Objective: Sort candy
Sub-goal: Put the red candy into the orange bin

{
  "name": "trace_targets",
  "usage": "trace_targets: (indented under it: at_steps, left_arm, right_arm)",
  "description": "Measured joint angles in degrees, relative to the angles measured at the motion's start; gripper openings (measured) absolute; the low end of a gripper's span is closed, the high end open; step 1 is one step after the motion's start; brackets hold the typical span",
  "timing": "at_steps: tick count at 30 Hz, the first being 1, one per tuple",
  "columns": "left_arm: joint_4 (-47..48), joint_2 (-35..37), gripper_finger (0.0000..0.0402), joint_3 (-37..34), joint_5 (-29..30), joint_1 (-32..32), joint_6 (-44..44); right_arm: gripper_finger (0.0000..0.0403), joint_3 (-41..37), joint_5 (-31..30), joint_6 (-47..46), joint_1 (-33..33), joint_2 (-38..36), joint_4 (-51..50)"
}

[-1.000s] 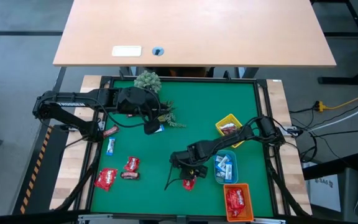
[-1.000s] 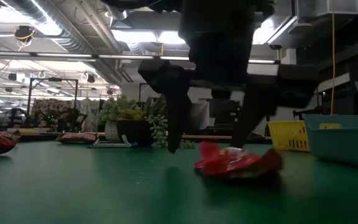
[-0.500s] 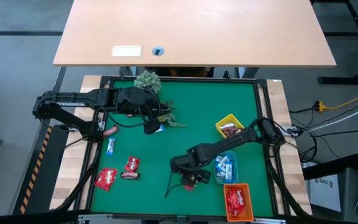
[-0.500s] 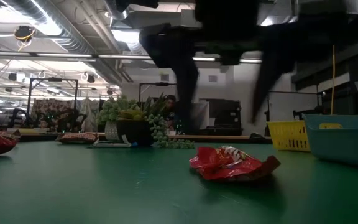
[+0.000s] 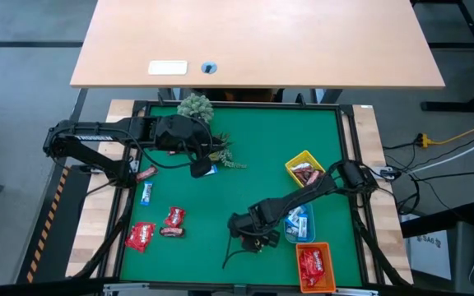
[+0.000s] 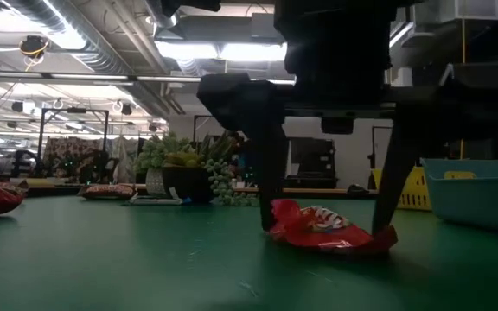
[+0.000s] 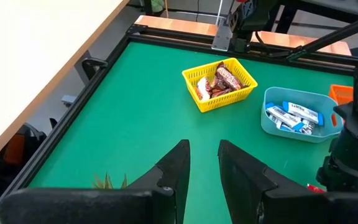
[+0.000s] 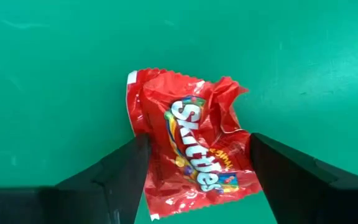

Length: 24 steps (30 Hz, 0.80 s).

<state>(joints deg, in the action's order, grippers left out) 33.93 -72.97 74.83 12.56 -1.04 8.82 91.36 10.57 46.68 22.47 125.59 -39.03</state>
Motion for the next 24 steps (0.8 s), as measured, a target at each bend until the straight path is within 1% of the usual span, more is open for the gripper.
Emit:
trace_targets:
  at_steps: [2,5,13,17,21,24]
  left_arm:
    - [0.1,0.0,0.0081,0.0,0.0,0.0,0.0]
    - [0.1,0.0,0.0081,0.0,-0.1,0.0,0.0]
    - [0.1,0.2,0.0081,0.0,-0.2,0.4,0.0]
    - [0.5,1.7,0.0081,0.0,-0.3,1.8,0.0]
    - [2.0,3.7,0.0082,0.0,-0.2,3.6,0.0]
    - [4.2,5.2,0.0082,0.0,-0.2,5.3,0.0]
  right_arm:
    - [0.0271,0.0,0.4,0.0,0.0,0.3,-0.2]
    - [0.0241,0.0,0.4,0.0,0.0,0.2,-0.1]
    - [0.0119,3.0,0.5,0.0,0.1,0.7,-2.6]
    - [0.007,7.5,-0.4,-0.1,0.0,0.9,-8.6]
    - [0.0063,13.9,-1.6,-1.5,0.1,0.8,-16.9]
    - [0.0078,19.6,-1.4,-6.5,0.1,0.8,-23.3]
